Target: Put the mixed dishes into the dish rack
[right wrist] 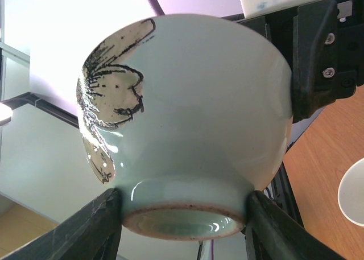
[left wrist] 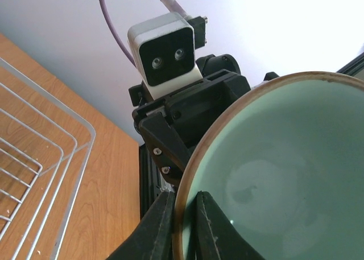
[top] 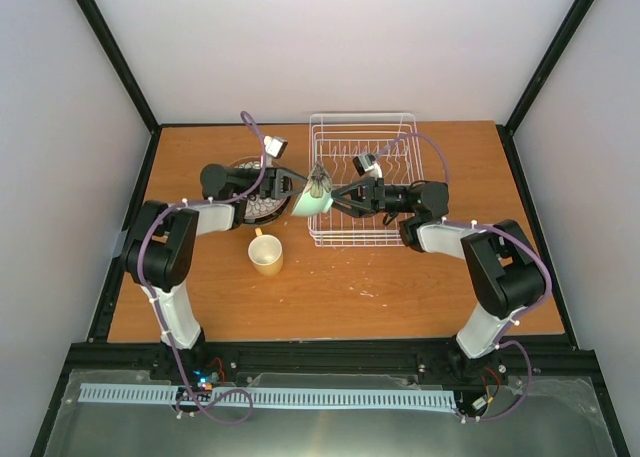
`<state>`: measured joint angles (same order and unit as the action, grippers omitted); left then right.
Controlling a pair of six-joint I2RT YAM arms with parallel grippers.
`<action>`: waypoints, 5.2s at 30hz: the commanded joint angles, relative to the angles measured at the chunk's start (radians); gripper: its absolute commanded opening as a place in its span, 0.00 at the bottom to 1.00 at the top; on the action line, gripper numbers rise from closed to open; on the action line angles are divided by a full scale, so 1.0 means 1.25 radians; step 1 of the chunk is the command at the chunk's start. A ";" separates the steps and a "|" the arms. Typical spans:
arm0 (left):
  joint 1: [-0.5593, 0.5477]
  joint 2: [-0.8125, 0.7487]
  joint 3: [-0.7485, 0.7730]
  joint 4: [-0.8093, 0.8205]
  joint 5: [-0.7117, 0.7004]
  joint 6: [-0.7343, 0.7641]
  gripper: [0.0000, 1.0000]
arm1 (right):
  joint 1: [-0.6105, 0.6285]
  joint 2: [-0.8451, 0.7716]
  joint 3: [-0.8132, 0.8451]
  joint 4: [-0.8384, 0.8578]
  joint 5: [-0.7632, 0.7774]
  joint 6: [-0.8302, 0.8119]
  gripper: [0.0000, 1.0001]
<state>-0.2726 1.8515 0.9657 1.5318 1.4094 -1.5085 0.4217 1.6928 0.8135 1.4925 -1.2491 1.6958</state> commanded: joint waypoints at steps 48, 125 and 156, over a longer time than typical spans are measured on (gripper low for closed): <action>0.070 0.073 0.137 -0.111 0.021 0.213 0.45 | -0.126 0.030 -0.062 0.146 -0.018 -0.035 0.03; -0.028 -0.432 0.177 -1.871 -0.984 1.276 0.47 | -0.009 0.242 0.712 -2.066 1.196 -1.212 0.86; -0.124 -0.280 0.140 -1.991 -1.152 1.283 0.34 | -0.008 -0.070 0.640 -2.002 1.197 -1.225 0.85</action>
<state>-0.4164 1.4792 1.0988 -0.9230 -0.0372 0.1017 0.4149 1.6386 1.6150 -1.0130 0.2508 0.1715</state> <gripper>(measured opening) 0.364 0.846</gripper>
